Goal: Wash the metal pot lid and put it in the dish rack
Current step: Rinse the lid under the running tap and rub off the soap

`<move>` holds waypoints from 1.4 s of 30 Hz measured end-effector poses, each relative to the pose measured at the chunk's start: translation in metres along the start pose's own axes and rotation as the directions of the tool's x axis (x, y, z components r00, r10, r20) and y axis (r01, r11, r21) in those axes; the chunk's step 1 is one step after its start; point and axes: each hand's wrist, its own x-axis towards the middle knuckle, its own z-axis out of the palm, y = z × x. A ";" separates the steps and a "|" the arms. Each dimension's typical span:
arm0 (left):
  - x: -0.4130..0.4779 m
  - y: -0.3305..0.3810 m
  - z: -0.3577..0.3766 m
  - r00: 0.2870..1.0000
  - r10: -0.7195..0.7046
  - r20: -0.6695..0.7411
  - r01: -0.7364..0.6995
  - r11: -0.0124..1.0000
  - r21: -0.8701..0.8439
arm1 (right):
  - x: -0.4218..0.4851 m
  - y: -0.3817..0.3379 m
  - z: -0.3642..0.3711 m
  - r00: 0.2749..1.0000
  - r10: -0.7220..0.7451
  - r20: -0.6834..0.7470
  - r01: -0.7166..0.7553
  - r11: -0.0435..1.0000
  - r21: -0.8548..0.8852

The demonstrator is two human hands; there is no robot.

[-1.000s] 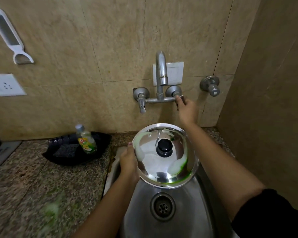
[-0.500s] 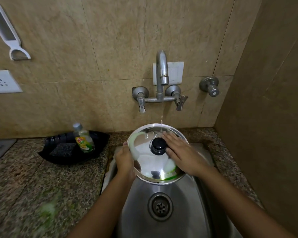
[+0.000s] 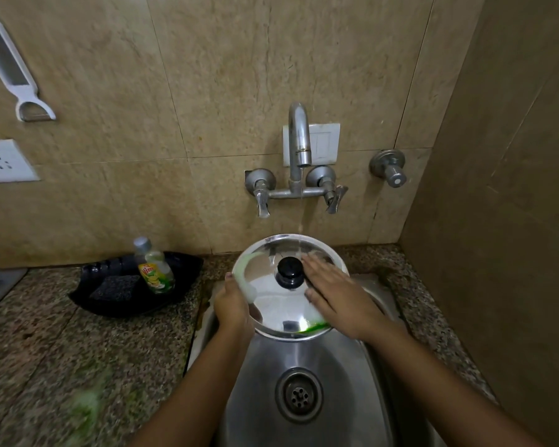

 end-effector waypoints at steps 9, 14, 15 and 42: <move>0.008 -0.010 0.011 0.998 -0.040 -0.041 0.036 0.996 -0.087 | -0.019 -0.028 0.017 0.996 -0.028 -0.084 0.021 0.997 -0.077; 0.013 -0.008 0.016 0.998 -0.004 -0.068 -0.001 0.997 -0.077 | -0.027 -0.010 0.018 0.978 0.113 -0.175 -0.121 0.992 -0.038; 0.012 -0.008 0.017 0.998 0.003 -0.067 -0.007 0.998 -0.070 | -0.031 -0.015 0.020 0.996 0.003 -0.093 -0.007 0.999 -0.041; 0.005 -0.012 0.041 0.883 0.260 0.391 -0.296 0.955 0.034 | 0.049 -0.018 -0.008 0.974 0.219 -0.060 -0.227 0.935 -0.271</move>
